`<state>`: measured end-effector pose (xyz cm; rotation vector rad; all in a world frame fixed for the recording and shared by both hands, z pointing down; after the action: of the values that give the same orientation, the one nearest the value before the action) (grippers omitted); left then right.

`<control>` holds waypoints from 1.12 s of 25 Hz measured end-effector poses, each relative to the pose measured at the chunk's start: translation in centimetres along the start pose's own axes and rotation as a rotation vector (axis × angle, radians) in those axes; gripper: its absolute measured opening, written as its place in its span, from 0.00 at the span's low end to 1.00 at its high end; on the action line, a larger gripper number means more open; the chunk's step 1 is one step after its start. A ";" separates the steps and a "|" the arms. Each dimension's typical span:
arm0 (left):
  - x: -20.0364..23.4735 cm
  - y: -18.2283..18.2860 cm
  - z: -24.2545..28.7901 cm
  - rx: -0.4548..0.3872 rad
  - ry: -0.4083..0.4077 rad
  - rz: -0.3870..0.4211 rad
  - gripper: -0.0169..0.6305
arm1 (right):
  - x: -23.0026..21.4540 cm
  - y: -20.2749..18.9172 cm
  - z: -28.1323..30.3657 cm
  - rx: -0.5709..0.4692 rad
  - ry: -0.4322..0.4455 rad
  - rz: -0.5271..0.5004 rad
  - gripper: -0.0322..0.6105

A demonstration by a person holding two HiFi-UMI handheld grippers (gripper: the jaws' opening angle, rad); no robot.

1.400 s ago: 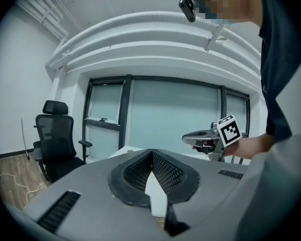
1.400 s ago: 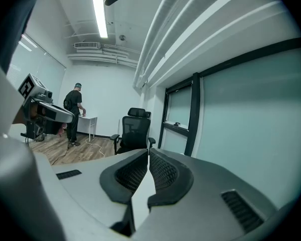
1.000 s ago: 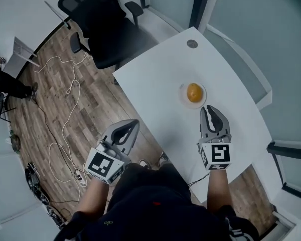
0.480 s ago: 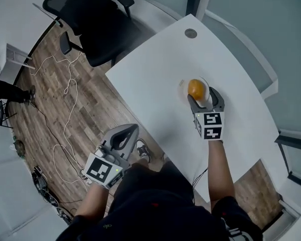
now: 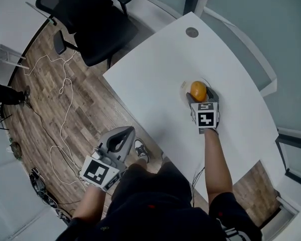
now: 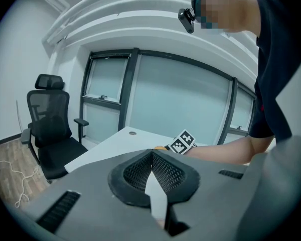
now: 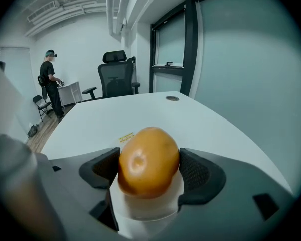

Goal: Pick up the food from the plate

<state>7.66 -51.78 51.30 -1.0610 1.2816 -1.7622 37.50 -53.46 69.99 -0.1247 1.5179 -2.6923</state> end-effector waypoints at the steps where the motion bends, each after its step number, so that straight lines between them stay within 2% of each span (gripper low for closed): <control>1: 0.2 0.1 -0.1 -0.002 0.001 0.001 0.06 | -0.1 0.1 0.0 -0.006 -0.010 -0.004 0.62; 7: 0.8 1.2 -1.2 -0.030 0.002 0.016 0.06 | 0.6 3.9 -2.9 -0.130 -0.033 -0.038 0.62; 15: 0.1 5.2 -3.4 -0.122 -0.022 0.039 0.06 | 5.0 10.5 -12.0 -0.310 -0.007 -0.084 0.62; 20: -0.4 7.9 -4.9 -0.204 -0.058 0.086 0.06 | 7.6 14.6 -18.6 -0.418 0.005 -0.082 0.62; 25: -1.0 10.6 -6.0 -0.268 -0.092 0.120 0.06 | 8.6 19.0 -24.2 -0.549 -0.048 -0.055 0.62; 28: -1.2 11.9 -7.0 -0.294 -0.109 0.130 0.06 | 9.9 20.6 -26.9 -0.611 -0.065 -0.080 0.62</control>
<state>2.64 -51.14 38.39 -1.1883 1.5356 -1.4296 25.12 -42.01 38.90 -0.2927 2.2936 -2.1491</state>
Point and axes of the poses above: the fingertips, and each gripper's own axes: z forward along the fingers, x to its left, y out of its top, the point moved 4 cm from there along -z, backward along the fingers, and after that the axes turned 14 degrees about -x, right-handed, at the moved point
